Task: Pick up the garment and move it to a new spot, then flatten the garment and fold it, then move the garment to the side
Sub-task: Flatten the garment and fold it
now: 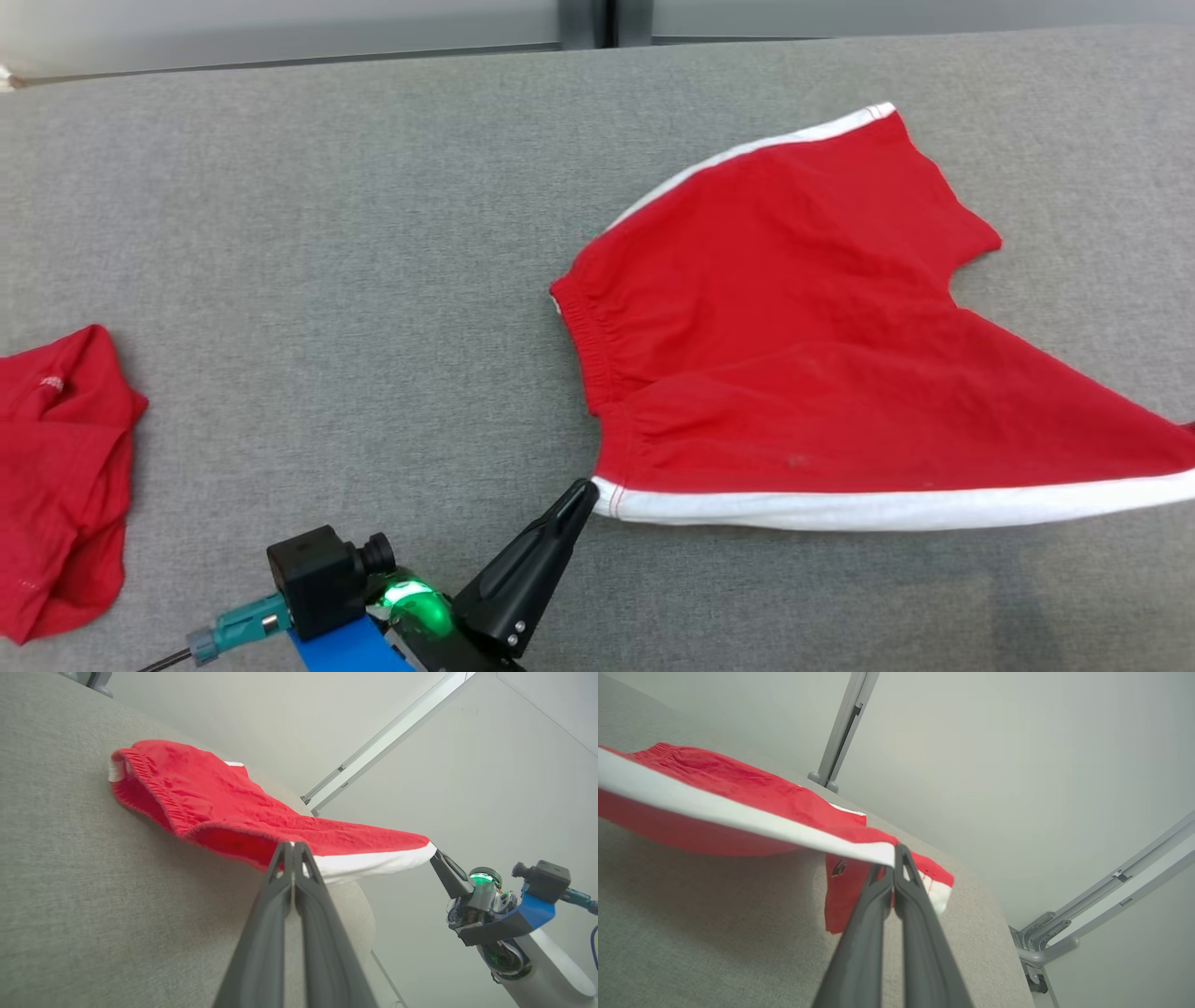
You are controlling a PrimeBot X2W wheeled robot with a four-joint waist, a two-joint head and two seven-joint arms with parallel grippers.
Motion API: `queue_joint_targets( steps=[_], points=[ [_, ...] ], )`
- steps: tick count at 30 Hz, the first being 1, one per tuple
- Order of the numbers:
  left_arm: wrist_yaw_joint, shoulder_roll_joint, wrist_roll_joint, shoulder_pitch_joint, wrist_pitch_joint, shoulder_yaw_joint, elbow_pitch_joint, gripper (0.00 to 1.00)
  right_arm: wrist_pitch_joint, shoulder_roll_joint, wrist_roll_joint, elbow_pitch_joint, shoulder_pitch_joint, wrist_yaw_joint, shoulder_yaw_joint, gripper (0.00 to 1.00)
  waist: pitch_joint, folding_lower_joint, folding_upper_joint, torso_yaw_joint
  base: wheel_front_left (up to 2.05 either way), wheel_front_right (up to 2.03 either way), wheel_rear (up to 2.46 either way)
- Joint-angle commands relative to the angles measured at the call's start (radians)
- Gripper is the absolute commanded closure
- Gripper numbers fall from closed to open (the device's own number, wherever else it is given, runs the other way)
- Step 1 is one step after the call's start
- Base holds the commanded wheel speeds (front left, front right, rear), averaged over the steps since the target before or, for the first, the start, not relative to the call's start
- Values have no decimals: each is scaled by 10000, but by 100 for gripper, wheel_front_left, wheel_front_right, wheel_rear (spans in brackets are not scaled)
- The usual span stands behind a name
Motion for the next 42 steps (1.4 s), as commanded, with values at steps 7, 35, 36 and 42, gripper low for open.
queue_joint_targets(
  steps=[7, 35, 36, 42],
  points=[
    [87, -971, -574, -1228, 662, 45, 163, 100, 1504, -755, 293, 627, -1131, -11, -91, 100, 385, 1, 3, 507, 0, 0, 0],
    [1298, -4010, -1976, -6098, 2497, 915, 5096, 100, 3280, -6217, 2475, 5843, -10858, -11, 6495, 100, 2282, 1, 3, 1689, 0, 0, 0],
    [1265, -4029, -1954, -6151, 2482, 920, 5157, 100, 3209, -6222, 2477, 6025, -11158, -11, 6757, 100, 2302, 1, 3, 1693, 0, 0, 0],
    [1111, -4074, -1747, -6311, 2150, 969, 5480, 100, 2300, -5708, 2290, 7240, -12677, -11, 7947, 0, 2304, 1, 3, 1673, 0, 0, 0]
  ],
)
